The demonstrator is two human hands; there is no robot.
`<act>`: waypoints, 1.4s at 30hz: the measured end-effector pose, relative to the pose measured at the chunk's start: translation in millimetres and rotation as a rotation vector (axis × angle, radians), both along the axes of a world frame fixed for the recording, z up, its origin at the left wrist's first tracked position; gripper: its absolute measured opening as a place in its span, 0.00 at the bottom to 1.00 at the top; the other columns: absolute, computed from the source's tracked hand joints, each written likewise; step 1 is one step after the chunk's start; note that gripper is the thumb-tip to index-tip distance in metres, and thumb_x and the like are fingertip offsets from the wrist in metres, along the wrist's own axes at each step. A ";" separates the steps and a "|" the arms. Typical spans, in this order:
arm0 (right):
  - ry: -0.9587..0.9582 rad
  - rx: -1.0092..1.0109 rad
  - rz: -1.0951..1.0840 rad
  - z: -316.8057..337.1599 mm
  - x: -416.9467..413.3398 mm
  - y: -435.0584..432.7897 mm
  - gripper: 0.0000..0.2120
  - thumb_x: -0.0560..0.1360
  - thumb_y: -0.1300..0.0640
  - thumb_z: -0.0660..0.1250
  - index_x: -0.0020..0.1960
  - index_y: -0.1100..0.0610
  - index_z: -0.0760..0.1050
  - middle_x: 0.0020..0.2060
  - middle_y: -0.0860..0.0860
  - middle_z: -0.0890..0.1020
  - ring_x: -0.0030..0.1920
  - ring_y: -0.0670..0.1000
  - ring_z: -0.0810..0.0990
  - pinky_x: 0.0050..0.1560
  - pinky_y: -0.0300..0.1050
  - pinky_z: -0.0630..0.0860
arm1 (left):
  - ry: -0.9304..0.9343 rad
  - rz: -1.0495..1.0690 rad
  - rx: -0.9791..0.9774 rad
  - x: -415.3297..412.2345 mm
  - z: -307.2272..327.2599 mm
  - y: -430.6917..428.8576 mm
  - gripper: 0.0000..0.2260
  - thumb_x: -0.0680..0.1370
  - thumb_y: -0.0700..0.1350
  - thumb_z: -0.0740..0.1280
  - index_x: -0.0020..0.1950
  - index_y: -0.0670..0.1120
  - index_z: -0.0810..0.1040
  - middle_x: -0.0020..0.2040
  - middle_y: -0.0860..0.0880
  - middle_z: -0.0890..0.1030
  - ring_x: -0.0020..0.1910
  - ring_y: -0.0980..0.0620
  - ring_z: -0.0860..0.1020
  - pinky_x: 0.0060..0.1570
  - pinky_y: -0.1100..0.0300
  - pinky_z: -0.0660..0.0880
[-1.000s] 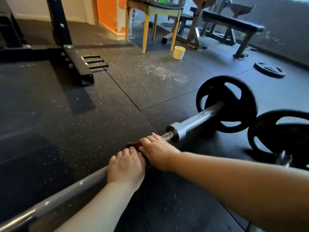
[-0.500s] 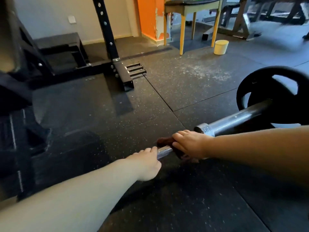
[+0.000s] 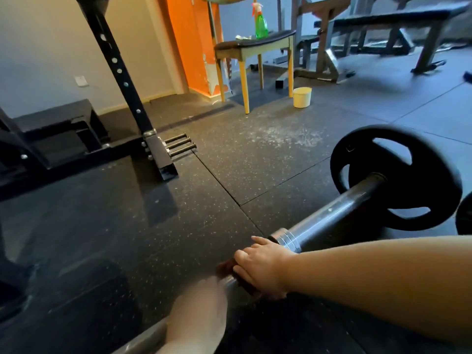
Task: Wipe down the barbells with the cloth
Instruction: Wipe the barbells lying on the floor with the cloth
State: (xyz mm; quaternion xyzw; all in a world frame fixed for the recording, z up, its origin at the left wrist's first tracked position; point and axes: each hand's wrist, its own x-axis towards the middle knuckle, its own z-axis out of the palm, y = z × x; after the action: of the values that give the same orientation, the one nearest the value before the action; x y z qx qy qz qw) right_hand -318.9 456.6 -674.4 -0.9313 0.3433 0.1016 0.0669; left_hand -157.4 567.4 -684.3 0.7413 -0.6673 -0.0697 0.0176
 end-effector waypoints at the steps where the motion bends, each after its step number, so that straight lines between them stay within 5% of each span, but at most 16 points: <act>1: -0.023 -0.002 -0.030 -2.0 2.8 3.1 0.18 0.87 0.47 0.47 0.65 0.57 0.68 0.61 0.58 0.80 0.65 0.60 0.77 0.79 0.59 0.53 | -0.020 -0.008 -0.009 0.1 -1.0 -0.5 0.15 0.86 0.57 0.47 0.66 0.58 0.69 0.60 0.58 0.78 0.58 0.58 0.78 0.57 0.59 0.74; 5: -0.160 -0.036 -0.026 -18.4 7.6 17.4 0.21 0.87 0.48 0.49 0.78 0.53 0.57 0.64 0.58 0.77 0.67 0.62 0.74 0.79 0.60 0.55 | -0.019 -0.006 -0.007 1.0 -2.4 -1.7 0.12 0.86 0.58 0.46 0.57 0.58 0.68 0.56 0.57 0.79 0.56 0.57 0.79 0.53 0.58 0.73; 11: -0.100 -0.192 -0.007 -9.3 -20.1 -3.1 0.19 0.86 0.48 0.49 0.71 0.56 0.66 0.60 0.57 0.81 0.64 0.60 0.78 0.78 0.57 0.57 | 0.059 0.016 -0.043 1.1 -2.9 -1.8 0.13 0.85 0.58 0.47 0.58 0.59 0.70 0.52 0.59 0.77 0.48 0.61 0.78 0.49 0.62 0.75; 15: -0.225 -0.086 -0.130 -27.8 2.5 25.6 0.24 0.83 0.53 0.56 0.78 0.55 0.59 0.66 0.57 0.76 0.70 0.60 0.70 0.81 0.58 0.44 | 0.064 0.083 -0.043 -2.9 -4.1 -7.8 0.14 0.85 0.57 0.48 0.62 0.58 0.71 0.57 0.58 0.79 0.56 0.61 0.78 0.57 0.59 0.75; 18: -0.315 -0.052 0.046 -34.5 13.5 32.8 0.24 0.85 0.52 0.54 0.80 0.52 0.56 0.65 0.57 0.76 0.69 0.61 0.71 0.80 0.59 0.51 | 0.032 0.095 -0.111 -3.5 -8.7 -8.5 0.16 0.85 0.57 0.47 0.64 0.57 0.71 0.61 0.58 0.79 0.61 0.60 0.77 0.58 0.59 0.73; 20: -0.264 -0.099 0.114 -29.0 4.9 21.0 0.23 0.86 0.51 0.53 0.79 0.54 0.57 0.63 0.58 0.77 0.66 0.62 0.74 0.78 0.58 0.57 | 0.007 0.132 -0.110 -2.4 -15.1 -9.4 0.16 0.85 0.57 0.48 0.58 0.57 0.75 0.55 0.58 0.81 0.55 0.60 0.80 0.51 0.57 0.74; 23: -0.187 -0.140 -0.008 -22.3 -8.2 9.0 0.18 0.86 0.52 0.51 0.72 0.58 0.65 0.61 0.58 0.80 0.64 0.62 0.77 0.80 0.58 0.50 | -0.044 0.114 -0.129 -3.1 -27.1 -7.9 0.19 0.81 0.55 0.50 0.45 0.55 0.79 0.38 0.57 0.81 0.36 0.58 0.82 0.33 0.56 0.73; 27: -0.212 -0.079 -0.232 -24.3 3.5 15.7 0.19 0.85 0.53 0.54 0.73 0.57 0.64 0.64 0.58 0.78 0.68 0.61 0.73 0.80 0.56 0.44 | -0.011 0.141 -0.141 -5.6 -17.7 -16.4 0.15 0.85 0.57 0.47 0.54 0.59 0.73 0.49 0.58 0.79 0.48 0.62 0.79 0.45 0.60 0.72; 31: -0.285 -0.020 -0.039 -32.9 20.6 32.1 0.23 0.84 0.52 0.56 0.78 0.55 0.61 0.66 0.56 0.76 0.69 0.59 0.72 0.80 0.56 0.52 | -0.080 0.126 0.009 -8.1 -10.3 -14.6 0.16 0.85 0.56 0.46 0.61 0.56 0.71 0.59 0.56 0.79 0.59 0.55 0.80 0.53 0.56 0.73; 35: -0.212 -0.046 0.025 -21.5 8.0 18.0 0.20 0.85 0.48 0.52 0.74 0.54 0.65 0.63 0.54 0.79 0.66 0.57 0.76 0.75 0.54 0.62 | -0.056 0.129 0.033 -3.1 -11.3 -11.3 0.16 0.85 0.56 0.47 0.57 0.54 0.73 0.57 0.53 0.81 0.55 0.50 0.81 0.51 0.53 0.73; 39: -0.211 -0.015 -0.210 -21.4 5.5 8.3 0.16 0.86 0.51 0.51 0.68 0.55 0.68 0.62 0.56 0.81 0.66 0.58 0.76 0.76 0.53 0.60 | -0.049 0.155 0.046 -6.1 -15.8 -14.4 0.16 0.85 0.55 0.47 0.54 0.53 0.73 0.53 0.53 0.81 0.51 0.49 0.81 0.47 0.52 0.72; 42: -0.228 -0.001 -0.145 -23.5 15.2 27.7 0.21 0.85 0.51 0.55 0.76 0.53 0.64 0.67 0.54 0.76 0.70 0.58 0.71 0.79 0.55 0.54 | -0.051 0.170 0.066 -7.1 -15.1 -15.7 0.17 0.85 0.56 0.46 0.56 0.53 0.74 0.56 0.52 0.81 0.55 0.48 0.81 0.51 0.51 0.72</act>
State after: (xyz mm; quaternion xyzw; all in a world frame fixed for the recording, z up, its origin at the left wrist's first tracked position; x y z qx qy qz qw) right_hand -303.7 484.3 -698.0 -0.9096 0.3998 -0.0100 0.1124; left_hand -164.6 551.8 -699.4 0.7971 -0.5994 -0.0709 -0.0179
